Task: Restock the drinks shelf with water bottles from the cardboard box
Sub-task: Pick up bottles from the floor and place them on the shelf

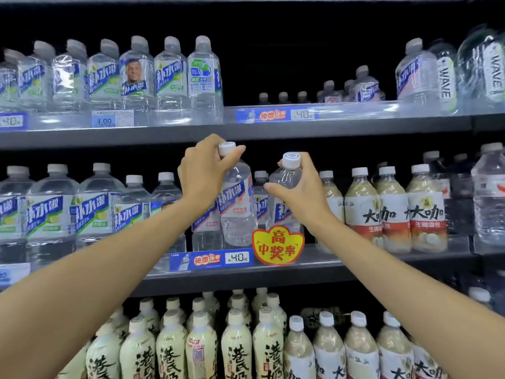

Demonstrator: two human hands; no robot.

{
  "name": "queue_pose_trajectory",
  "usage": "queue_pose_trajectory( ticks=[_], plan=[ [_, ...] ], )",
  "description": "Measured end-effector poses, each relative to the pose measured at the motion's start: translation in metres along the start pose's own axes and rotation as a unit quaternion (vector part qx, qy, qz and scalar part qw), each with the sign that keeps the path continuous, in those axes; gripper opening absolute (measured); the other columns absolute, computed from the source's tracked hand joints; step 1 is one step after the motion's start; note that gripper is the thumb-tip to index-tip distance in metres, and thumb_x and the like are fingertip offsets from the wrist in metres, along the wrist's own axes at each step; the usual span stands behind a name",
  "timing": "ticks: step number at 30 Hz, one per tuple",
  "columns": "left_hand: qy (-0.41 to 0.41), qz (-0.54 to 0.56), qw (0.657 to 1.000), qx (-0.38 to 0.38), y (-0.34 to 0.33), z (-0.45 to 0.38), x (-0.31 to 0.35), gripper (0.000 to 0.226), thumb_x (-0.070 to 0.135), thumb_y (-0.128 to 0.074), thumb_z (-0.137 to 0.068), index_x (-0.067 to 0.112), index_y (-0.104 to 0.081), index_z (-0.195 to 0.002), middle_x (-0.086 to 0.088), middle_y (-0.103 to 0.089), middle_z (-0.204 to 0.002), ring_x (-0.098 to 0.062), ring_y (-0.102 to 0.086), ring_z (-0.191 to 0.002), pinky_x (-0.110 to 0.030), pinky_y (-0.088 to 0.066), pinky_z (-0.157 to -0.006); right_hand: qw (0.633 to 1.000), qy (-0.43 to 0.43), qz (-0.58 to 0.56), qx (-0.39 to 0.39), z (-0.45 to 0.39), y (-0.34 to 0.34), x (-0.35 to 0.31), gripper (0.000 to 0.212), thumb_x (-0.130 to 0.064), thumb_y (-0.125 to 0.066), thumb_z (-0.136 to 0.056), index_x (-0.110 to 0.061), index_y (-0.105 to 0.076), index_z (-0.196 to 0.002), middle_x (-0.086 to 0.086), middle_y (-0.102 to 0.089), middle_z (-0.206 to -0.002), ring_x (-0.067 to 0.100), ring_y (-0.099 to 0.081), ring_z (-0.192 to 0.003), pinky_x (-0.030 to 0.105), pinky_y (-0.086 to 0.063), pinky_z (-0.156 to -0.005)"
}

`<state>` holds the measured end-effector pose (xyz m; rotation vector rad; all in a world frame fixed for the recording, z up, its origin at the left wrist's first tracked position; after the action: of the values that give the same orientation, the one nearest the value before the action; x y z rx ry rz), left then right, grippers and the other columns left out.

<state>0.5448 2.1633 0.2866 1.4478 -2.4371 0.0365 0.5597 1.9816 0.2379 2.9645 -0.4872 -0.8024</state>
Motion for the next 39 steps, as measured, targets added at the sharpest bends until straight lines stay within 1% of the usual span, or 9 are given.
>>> queue_pose_trajectory(
  ticks=[5,8,11,14,20,27,31,33,39],
  plan=[
    [-0.007,-0.013,1.000,-0.021,-0.008,0.006,0.001,0.045,0.060,-0.056,-0.086,0.017,-0.067,-0.094,0.002,-0.066,-0.074,-0.017,-0.062,-0.070,-0.034,-0.048,-0.058,0.998,-0.051,-0.026,-0.015,-0.006,-0.010,0.007,0.048,-0.016,-0.079,-0.078,-0.012,-0.049,-0.115,-0.015,-0.054,-0.095,-0.024,-0.051,-0.078,-0.002,-0.040,-0.063],
    [-0.003,-0.036,0.999,-0.039,-0.012,0.000,0.005,0.045,0.060,-0.056,-0.086,0.017,-0.066,-0.093,0.003,-0.062,-0.068,-0.019,-0.062,-0.069,-0.029,-0.038,-0.053,0.996,-0.083,-0.022,-0.033,-0.006,-0.021,0.013,0.052,-0.019,-0.080,-0.077,-0.012,-0.049,-0.118,-0.008,-0.056,-0.099,-0.001,-0.054,-0.086,0.015,-0.044,-0.066],
    [-0.017,-0.060,0.996,-0.060,-0.016,-0.001,0.002,0.048,0.061,-0.054,-0.086,0.016,-0.066,-0.096,0.000,-0.066,-0.072,-0.021,-0.064,-0.071,-0.035,-0.050,-0.058,0.993,-0.110,-0.024,-0.030,-0.010,-0.025,0.018,0.053,-0.020,-0.079,-0.078,-0.012,-0.047,-0.119,-0.003,-0.055,-0.104,0.008,-0.054,-0.092,0.017,-0.044,-0.068],
    [-0.030,-0.080,0.992,-0.089,-0.023,0.009,-0.007,0.049,0.061,-0.053,-0.087,0.014,-0.065,-0.092,-0.001,-0.065,-0.071,-0.020,-0.063,-0.067,-0.036,-0.052,-0.058,0.990,-0.136,-0.018,-0.044,-0.020,-0.026,0.025,0.052,-0.021,-0.078,-0.079,-0.011,-0.047,-0.118,0.004,-0.059,-0.110,0.019,-0.060,-0.101,0.031,-0.051,-0.079],
    [0.025,-0.060,0.989,-0.132,-0.042,0.010,-0.023,0.050,0.060,-0.054,-0.088,0.015,-0.047,-0.067,0.000,-0.054,-0.056,-0.022,-0.059,-0.056,-0.030,-0.040,-0.050,0.982,-0.153,0.021,-0.109,-0.029,-0.043,0.034,0.052,-0.034,-0.063,-0.091,-0.014,-0.040,-0.133,0.006,-0.058,-0.123,0.022,-0.060,-0.109,0.030,-0.053,-0.077],
    [0.012,-0.007,0.967,-0.255,-0.042,0.005,-0.028,0.049,0.057,-0.054,-0.089,0.012,-0.055,-0.108,0.001,-0.068,-0.081,-0.007,-0.064,-0.066,-0.020,-0.044,-0.050,0.978,-0.147,0.105,-0.108,-0.031,-0.049,0.054,0.056,-0.048,-0.044,-0.096,-0.013,-0.037,-0.139,0.012,-0.048,-0.139,0.032,-0.047,-0.128,0.050,-0.044,-0.101],
    [-0.017,-0.010,0.930,-0.366,-0.028,0.005,-0.032,0.078,0.053,-0.071,-0.076,0.016,-0.039,-0.137,-0.002,-0.068,-0.106,-0.006,-0.064,-0.079,-0.017,-0.051,-0.062,0.978,-0.131,0.123,-0.105,-0.028,-0.049,0.058,0.053,-0.047,-0.041,-0.098,-0.010,-0.039,-0.136,0.013,-0.043,-0.141,0.031,-0.043,-0.129,0.049,-0.041,-0.103],
    [-0.015,-0.025,0.926,-0.376,-0.028,0.006,-0.032,0.086,0.050,-0.073,-0.075,0.015,-0.032,-0.141,-0.008,-0.064,-0.118,-0.011,-0.062,-0.084,-0.019,-0.051,-0.062,0.977,-0.127,0.141,-0.095,-0.028,-0.050,0.057,0.053,-0.047,-0.040,-0.099,-0.009,-0.039,-0.136,0.013,-0.043,-0.141,0.031,-0.042,-0.130,0.047,-0.040,-0.102],
    [-0.001,-0.043,0.924,-0.380,-0.028,0.003,-0.028,0.082,0.048,-0.072,-0.077,0.012,-0.032,-0.138,-0.012,-0.064,-0.117,-0.013,-0.061,-0.081,-0.019,-0.048,-0.056,0.971,-0.113,0.186,-0.097,-0.024,-0.046,0.050,0.053,-0.055,-0.039,-0.096,-0.011,-0.043,-0.126,0.010,-0.050,-0.132,0.031,-0.050,-0.121,0.051,-0.047,-0.094]
  ],
)
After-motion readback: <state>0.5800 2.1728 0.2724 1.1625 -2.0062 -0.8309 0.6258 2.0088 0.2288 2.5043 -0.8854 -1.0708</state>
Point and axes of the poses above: each hand's wrist, its own z-axis away from the middle knuckle, its own y-axis out of the back of the hand, x = y × z, the point moved 1 cm from there along -z, towards the middle knuckle
